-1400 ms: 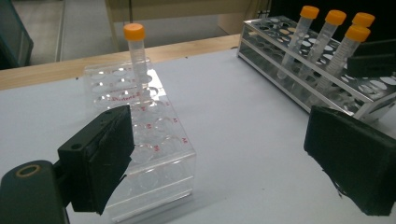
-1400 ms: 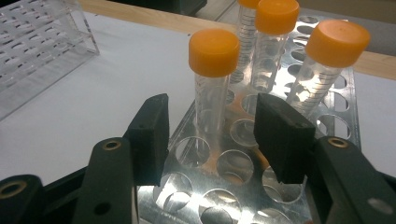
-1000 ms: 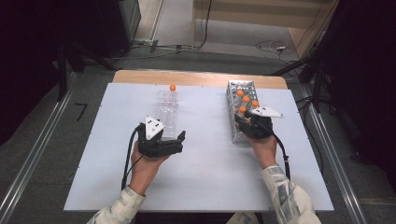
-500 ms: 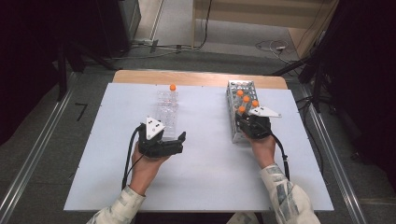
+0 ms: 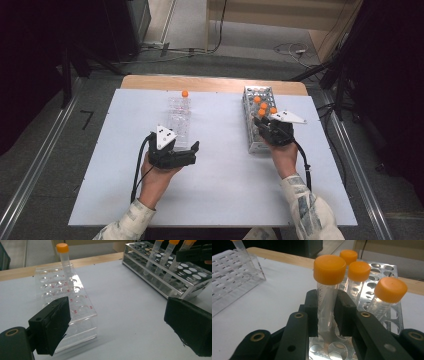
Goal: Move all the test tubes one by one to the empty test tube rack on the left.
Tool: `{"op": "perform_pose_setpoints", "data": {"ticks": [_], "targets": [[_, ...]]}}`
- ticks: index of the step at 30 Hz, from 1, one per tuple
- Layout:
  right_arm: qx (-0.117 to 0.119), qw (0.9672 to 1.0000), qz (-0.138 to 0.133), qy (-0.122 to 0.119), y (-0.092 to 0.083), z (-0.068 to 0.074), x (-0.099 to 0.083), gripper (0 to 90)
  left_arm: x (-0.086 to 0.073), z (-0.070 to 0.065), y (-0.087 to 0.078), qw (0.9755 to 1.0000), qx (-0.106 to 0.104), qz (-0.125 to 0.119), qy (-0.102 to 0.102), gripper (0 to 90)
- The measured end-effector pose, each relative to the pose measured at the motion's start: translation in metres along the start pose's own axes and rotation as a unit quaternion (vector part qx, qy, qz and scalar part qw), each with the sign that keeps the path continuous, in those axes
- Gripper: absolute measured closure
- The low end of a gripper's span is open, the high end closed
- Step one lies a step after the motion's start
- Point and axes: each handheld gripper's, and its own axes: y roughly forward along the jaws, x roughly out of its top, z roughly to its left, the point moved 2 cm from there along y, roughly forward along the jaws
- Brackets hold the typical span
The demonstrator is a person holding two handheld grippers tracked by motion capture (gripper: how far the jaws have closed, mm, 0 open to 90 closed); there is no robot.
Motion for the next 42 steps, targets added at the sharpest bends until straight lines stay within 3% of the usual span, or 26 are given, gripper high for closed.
{"op": "perform_pose_setpoints", "data": {"ticks": [10,25,42], "targets": [[-0.001,0.9997,-0.026,0.004,-0.014,-0.001,0.012,71.9,0.0,-0.001,0.0,1.0,-0.001,0.001,0.003,7.1],[0.016,0.9985,-0.052,-0.005,-0.032,0.007,0.024,71.9,0.0,0.0,0.0,1.0,0.002,0.0,0.003,7.1],[0.043,0.998,-0.043,-0.018,-0.031,0.024,0.022,71.9,0.0,-0.002,-0.001,1.0,0.003,-0.002,0.007,7.2]]}}
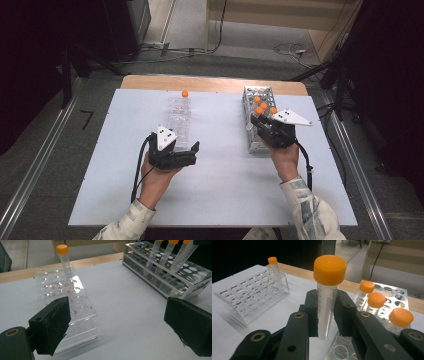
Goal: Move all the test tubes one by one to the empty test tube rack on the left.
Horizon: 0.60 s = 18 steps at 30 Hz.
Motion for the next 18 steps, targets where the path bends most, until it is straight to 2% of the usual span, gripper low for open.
{"op": "perform_pose_setpoints", "data": {"ticks": [18], "targets": [[0.03,0.999,0.029,-0.015,0.014,0.023,-0.013,71.9,0.0,-0.001,0.0,1.0,-0.003,0.001,0.002,7.3]]}}
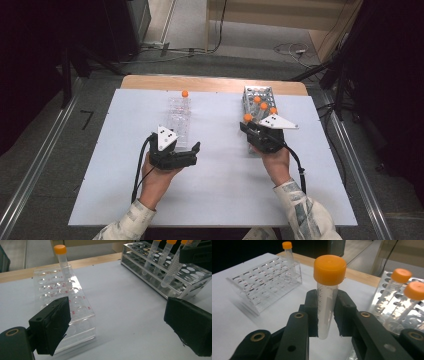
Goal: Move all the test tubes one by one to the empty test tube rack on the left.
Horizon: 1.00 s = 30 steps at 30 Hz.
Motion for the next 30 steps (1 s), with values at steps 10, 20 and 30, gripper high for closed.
{"op": "perform_pose_setpoints", "data": {"ticks": [10,20,30], "targets": [[0.016,0.9997,0.013,-0.011,0.008,0.013,-0.006,71.9,0.0,-0.001,0.0,1.0,-0.003,-0.002,-0.001,7.7],[0.034,0.9987,0.03,-0.025,0.016,0.029,-0.013,71.9,0.003,-0.006,0.001,0.9999,-0.01,-0.005,-0.002,8.0],[0.061,0.9965,0.04,-0.04,0.021,0.052,-0.017,71.9,0.006,-0.013,0.004,0.9997,-0.02,-0.012,0.0,9.4]]}}
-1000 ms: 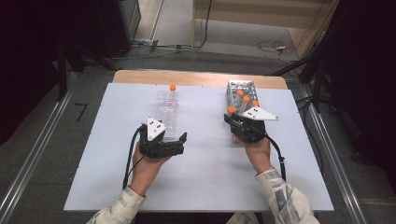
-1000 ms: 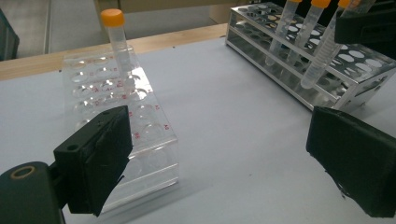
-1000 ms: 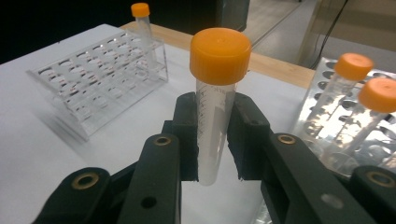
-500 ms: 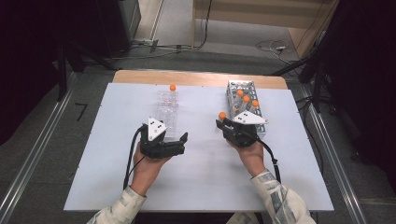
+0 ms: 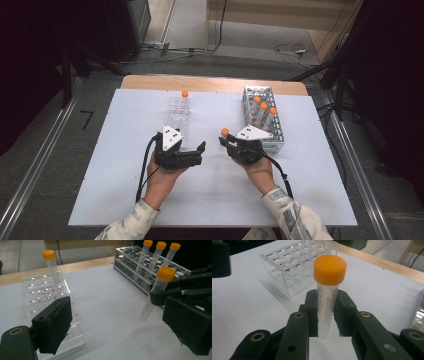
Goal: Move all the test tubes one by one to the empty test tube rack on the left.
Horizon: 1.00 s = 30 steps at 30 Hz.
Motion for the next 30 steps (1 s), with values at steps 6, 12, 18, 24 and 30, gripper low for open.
{"op": "perform_pose_setpoints", "data": {"ticks": [6,12,18,24,30], "targets": [[0.014,0.9999,0.002,-0.009,0.005,0.01,0.0,71.9,0.003,-0.007,0.004,0.9998,-0.017,-0.006,0.005,14.2],[0.029,0.9995,0.003,-0.014,0.007,0.019,0.002,71.8,0.004,-0.014,0.012,0.9992,-0.036,-0.006,0.012,22.3],[0.037,0.9991,0.009,-0.018,0.011,0.025,0.001,71.8,0.003,-0.019,0.019,0.9982,-0.056,-0.002,0.024,35.5],[0.043,0.9988,0.009,-0.021,0.012,0.029,0.001,71.8,0.002,-0.022,0.024,0.9969,-0.072,0.002,0.032,52.3],[0.046,0.9987,0.009,-0.019,0.011,0.029,0.001,71.8,0.001,-0.023,0.026,0.9963,-0.077,0.004,0.039,61.0]]}}
